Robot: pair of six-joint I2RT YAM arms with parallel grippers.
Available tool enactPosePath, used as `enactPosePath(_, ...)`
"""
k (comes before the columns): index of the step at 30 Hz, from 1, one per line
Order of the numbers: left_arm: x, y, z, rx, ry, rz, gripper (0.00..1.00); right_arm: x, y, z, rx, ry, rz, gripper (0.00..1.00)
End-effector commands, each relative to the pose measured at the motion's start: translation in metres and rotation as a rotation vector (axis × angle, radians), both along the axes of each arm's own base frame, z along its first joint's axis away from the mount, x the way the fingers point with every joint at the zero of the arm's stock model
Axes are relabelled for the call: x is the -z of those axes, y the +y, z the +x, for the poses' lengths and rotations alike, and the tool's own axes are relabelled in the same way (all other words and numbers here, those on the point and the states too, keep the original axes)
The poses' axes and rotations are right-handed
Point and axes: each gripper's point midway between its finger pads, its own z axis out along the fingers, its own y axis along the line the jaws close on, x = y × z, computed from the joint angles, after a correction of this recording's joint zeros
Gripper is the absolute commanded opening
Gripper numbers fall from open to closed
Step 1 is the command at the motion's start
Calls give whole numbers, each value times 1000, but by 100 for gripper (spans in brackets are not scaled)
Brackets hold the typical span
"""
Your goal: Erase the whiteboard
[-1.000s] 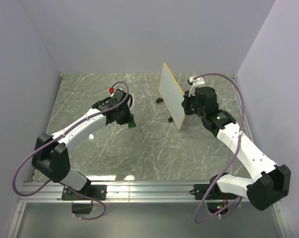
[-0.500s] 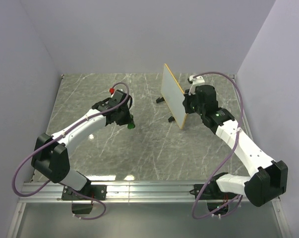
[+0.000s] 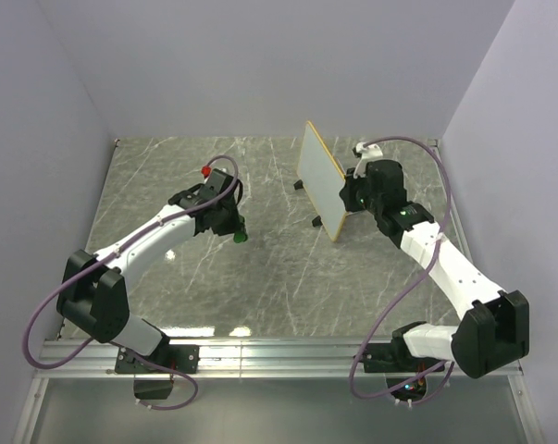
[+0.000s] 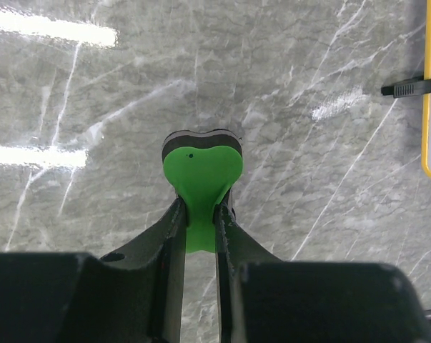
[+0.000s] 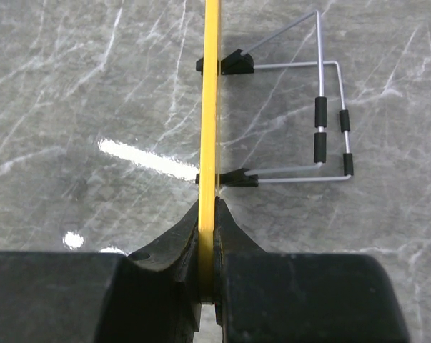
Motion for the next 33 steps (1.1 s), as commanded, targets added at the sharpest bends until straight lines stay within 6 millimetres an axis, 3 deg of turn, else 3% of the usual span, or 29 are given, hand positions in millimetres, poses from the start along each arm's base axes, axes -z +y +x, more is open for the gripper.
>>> enactPosePath(1,-17,-2,9,24,-52,-23,0,-4,7,10,-7,-38,70,0)
enactPosePath(6,-20,1,21,21,-61,-21,0,11,-2,9,39,6,117,0)
enactPosePath(13,-22,6,32,13,-71,-12,0,39,-43,8,204,107,110,0)
enactPosePath(17,-20,7,37,12,-71,-17,0,55,-51,5,223,161,119,0)
enactPosePath(21,-20,8,42,12,-73,-15,0,66,-59,1,256,192,106,30)
enactPosePath(24,-20,8,45,9,-74,-15,0,74,-65,-2,283,208,83,41)
enactPosePath(25,-20,7,46,11,-75,-16,0,77,-67,-2,292,215,76,50)
enactPosePath(33,-21,5,53,13,-78,-18,0,76,-73,-3,315,213,59,57)
